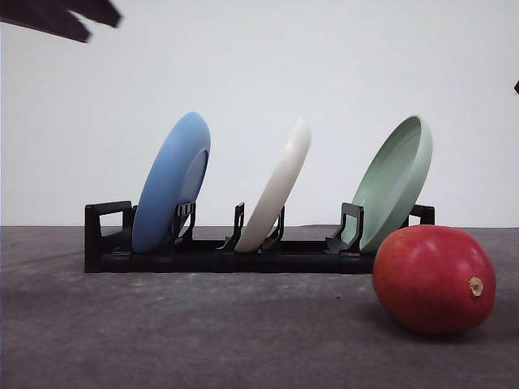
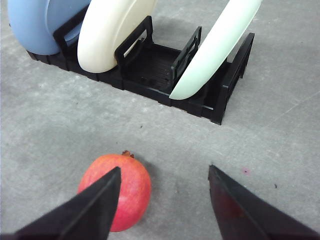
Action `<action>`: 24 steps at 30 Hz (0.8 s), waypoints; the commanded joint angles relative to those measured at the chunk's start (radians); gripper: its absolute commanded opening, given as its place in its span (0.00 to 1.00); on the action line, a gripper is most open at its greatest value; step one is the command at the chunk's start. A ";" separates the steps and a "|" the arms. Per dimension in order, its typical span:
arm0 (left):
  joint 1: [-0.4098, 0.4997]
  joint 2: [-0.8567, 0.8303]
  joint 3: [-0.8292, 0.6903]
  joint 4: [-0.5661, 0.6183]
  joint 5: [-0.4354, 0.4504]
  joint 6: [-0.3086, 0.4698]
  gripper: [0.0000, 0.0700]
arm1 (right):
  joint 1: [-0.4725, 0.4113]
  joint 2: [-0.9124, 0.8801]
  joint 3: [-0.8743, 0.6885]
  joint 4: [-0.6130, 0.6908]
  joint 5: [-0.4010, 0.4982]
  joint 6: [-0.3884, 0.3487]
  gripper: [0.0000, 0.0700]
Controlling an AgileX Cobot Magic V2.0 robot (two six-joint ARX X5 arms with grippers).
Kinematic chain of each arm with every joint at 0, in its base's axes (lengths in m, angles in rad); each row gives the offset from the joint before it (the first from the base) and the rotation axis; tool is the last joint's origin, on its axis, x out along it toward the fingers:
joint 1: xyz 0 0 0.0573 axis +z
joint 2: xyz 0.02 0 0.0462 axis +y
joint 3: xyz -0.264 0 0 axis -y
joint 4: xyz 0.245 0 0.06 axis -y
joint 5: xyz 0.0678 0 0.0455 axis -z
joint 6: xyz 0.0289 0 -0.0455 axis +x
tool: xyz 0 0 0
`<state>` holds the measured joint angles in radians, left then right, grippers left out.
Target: Place pomegranate in white plate
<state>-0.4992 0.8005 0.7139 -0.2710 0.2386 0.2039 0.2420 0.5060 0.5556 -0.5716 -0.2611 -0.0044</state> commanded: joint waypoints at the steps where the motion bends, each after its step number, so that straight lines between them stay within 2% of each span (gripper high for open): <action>1: -0.025 0.036 0.017 0.046 -0.002 -0.019 0.55 | 0.005 0.002 0.015 0.010 -0.003 -0.007 0.50; 9: -0.142 0.242 0.029 0.253 -0.077 -0.041 0.55 | 0.005 0.002 0.015 0.010 -0.002 -0.007 0.50; 15: -0.224 0.421 0.084 0.373 -0.208 -0.041 0.55 | 0.005 0.002 0.015 0.010 -0.001 -0.007 0.50; 19: -0.257 0.553 0.159 0.400 -0.248 -0.042 0.55 | 0.005 0.002 0.015 0.010 -0.001 -0.007 0.50; 24: -0.270 0.703 0.262 0.398 -0.264 -0.103 0.55 | 0.005 0.002 0.015 0.010 -0.001 -0.008 0.50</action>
<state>-0.7596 1.4760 0.9491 0.1162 -0.0210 0.1351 0.2420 0.5060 0.5556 -0.5713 -0.2611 -0.0044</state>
